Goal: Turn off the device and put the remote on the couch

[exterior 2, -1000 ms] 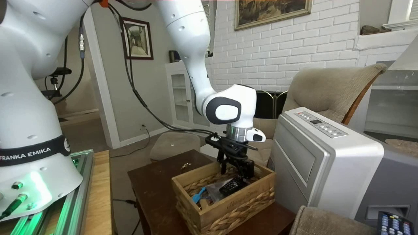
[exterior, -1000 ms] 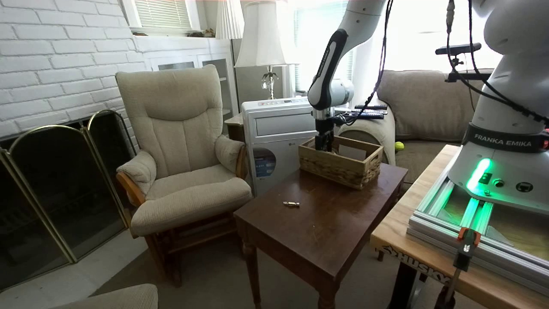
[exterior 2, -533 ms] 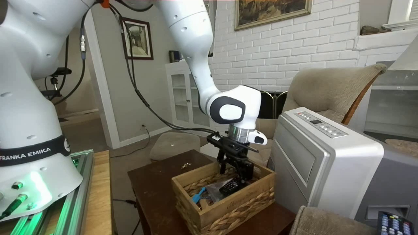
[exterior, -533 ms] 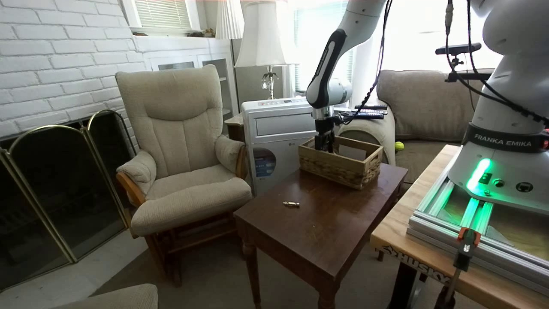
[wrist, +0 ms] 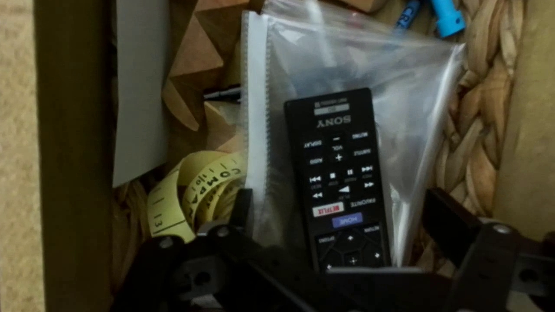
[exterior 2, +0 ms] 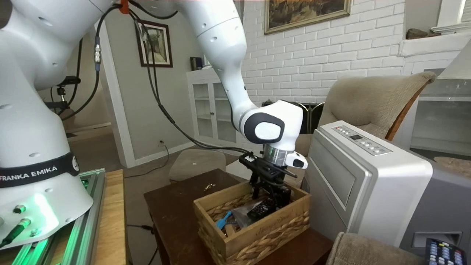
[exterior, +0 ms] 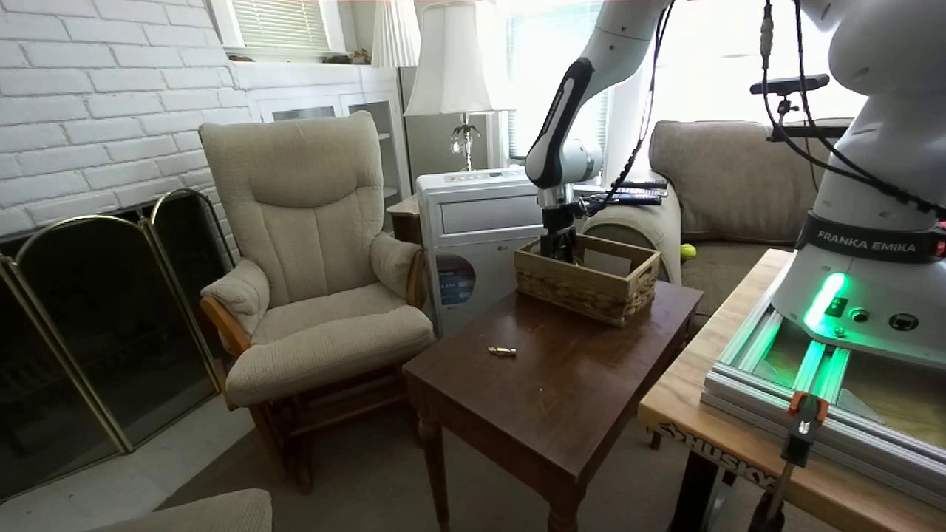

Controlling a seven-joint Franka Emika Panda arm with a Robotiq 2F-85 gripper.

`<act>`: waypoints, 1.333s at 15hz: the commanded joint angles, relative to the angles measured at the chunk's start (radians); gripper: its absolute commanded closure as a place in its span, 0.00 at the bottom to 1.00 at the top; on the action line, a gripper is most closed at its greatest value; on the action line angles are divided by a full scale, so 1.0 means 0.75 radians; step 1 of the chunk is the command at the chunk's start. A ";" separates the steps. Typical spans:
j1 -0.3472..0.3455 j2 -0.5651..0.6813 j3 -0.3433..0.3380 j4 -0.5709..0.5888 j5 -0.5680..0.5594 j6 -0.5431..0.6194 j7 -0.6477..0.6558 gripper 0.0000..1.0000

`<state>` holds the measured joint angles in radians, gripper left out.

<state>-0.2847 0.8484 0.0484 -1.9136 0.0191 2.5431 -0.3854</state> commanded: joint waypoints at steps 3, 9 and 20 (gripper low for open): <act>-0.027 0.082 0.035 0.098 0.050 -0.060 0.020 0.00; -0.051 0.098 0.048 0.161 0.100 -0.178 0.015 0.00; -0.039 0.075 0.031 0.181 0.127 -0.241 0.029 0.00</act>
<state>-0.3083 0.8943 0.0659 -1.8091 0.0899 2.4043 -0.3753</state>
